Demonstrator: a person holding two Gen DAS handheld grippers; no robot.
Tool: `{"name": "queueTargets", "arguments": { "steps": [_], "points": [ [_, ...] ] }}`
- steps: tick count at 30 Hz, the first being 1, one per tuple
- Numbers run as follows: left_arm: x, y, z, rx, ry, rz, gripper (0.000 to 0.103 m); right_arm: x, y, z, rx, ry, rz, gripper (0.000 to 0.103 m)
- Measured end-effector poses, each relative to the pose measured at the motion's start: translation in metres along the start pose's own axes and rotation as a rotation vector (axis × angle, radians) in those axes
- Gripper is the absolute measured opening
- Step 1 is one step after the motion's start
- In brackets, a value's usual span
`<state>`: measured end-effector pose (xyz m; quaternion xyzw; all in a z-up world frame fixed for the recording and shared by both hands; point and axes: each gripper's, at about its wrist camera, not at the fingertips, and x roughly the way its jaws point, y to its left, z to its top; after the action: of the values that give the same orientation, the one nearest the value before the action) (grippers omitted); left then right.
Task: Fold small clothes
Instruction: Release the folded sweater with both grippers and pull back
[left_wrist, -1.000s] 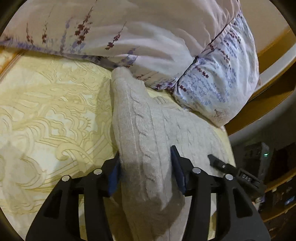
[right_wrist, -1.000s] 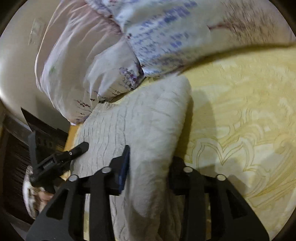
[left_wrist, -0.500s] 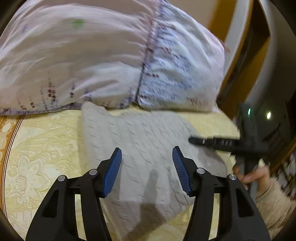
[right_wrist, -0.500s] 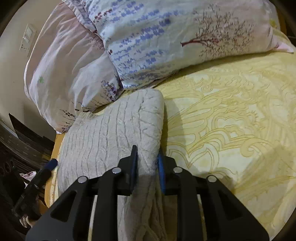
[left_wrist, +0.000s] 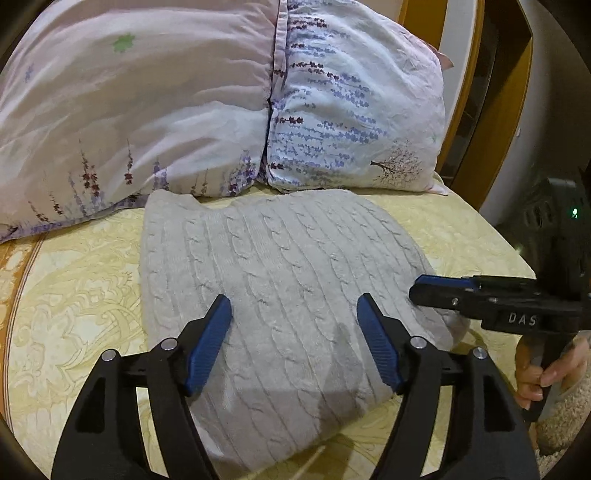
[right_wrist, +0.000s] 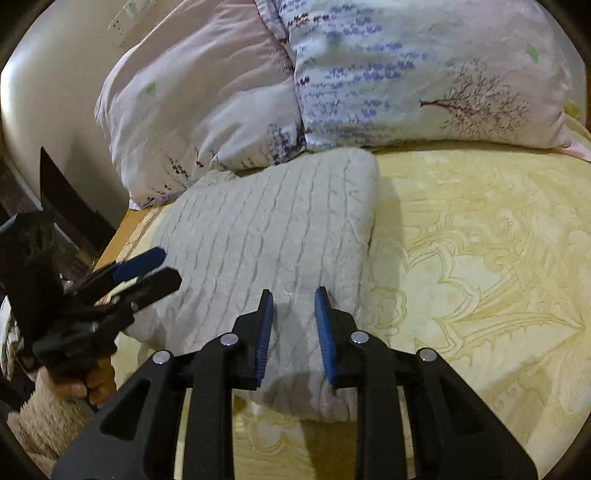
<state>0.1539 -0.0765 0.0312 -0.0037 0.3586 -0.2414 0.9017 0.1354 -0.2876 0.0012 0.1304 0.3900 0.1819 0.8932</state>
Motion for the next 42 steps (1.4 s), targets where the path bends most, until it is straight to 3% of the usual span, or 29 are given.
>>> {"name": "queueTargets", "arguments": {
  "steps": [1,3,5,9,15,23,33,42],
  "points": [
    [-0.005,-0.001,-0.001,-0.008,-0.008,-0.011,0.076,-0.006,0.003,-0.001,-0.005,-0.018,-0.001,0.034],
    [-0.022,-0.003,-0.006,-0.04,-0.043,-0.024,0.084,-0.023,0.012,-0.005,-0.039,-0.077,-0.032,0.075],
    [-0.04,-0.005,-0.014,-0.057,-0.083,0.0,0.095,-0.04,0.023,-0.015,-0.093,-0.141,-0.099,0.083],
    [-0.063,0.002,-0.031,-0.119,-0.101,0.058,0.101,-0.055,0.029,-0.032,-0.115,-0.173,-0.147,0.098],
    [-0.069,0.007,-0.056,-0.144,-0.044,0.197,0.102,-0.048,0.031,-0.05,-0.096,-0.157,-0.284,0.101],
    [-0.044,0.003,-0.072,-0.124,0.084,0.308,0.102,-0.022,0.021,-0.068,-0.005,-0.03,-0.277,0.101],
    [-0.022,-0.003,-0.081,-0.098,0.19,0.331,0.102,-0.001,0.036,-0.077,-0.074,0.032,-0.36,0.101],
    [-0.018,-0.003,-0.081,-0.084,0.203,0.344,0.102,0.006,0.042,-0.08,-0.109,0.058,-0.411,0.101]
  ]
}}
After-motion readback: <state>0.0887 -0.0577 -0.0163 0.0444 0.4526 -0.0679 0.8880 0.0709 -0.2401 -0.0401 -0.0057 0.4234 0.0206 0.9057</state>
